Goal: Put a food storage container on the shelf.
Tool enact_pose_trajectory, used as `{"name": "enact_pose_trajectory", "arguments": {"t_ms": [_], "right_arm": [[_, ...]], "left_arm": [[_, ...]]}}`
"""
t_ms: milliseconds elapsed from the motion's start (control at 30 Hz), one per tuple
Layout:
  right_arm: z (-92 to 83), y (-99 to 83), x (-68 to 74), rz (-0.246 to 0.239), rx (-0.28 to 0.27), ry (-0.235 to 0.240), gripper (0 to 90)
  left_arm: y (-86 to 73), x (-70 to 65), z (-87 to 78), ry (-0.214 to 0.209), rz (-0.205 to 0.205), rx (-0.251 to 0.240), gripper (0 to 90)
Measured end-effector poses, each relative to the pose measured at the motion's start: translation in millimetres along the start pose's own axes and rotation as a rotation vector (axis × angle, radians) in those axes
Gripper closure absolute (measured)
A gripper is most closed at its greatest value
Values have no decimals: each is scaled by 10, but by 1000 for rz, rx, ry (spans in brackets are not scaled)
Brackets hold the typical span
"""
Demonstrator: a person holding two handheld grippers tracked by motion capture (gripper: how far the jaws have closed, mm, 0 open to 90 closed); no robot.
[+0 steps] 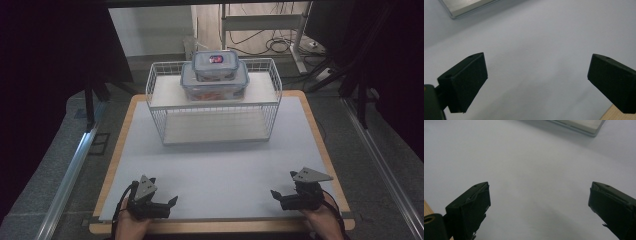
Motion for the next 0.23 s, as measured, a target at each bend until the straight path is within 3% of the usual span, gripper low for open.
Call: {"name": "enact_pose_trajectory", "arguments": {"t_ms": [233], "right_arm": [[42, -32, 12, -15, 29, 10, 37]], "left_arm": [[-31, 38, 22, -16, -33, 5, 24]]}}
Point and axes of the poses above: each handheld gripper's, and its own axes: z roughly forward along the jaws, y roughly out of its top, x roughly to its left, the point moved 5 cm from there along z, roughly forward along the jaws, and after that the axes turned 8 degrees about z, right-handed, at the moved point
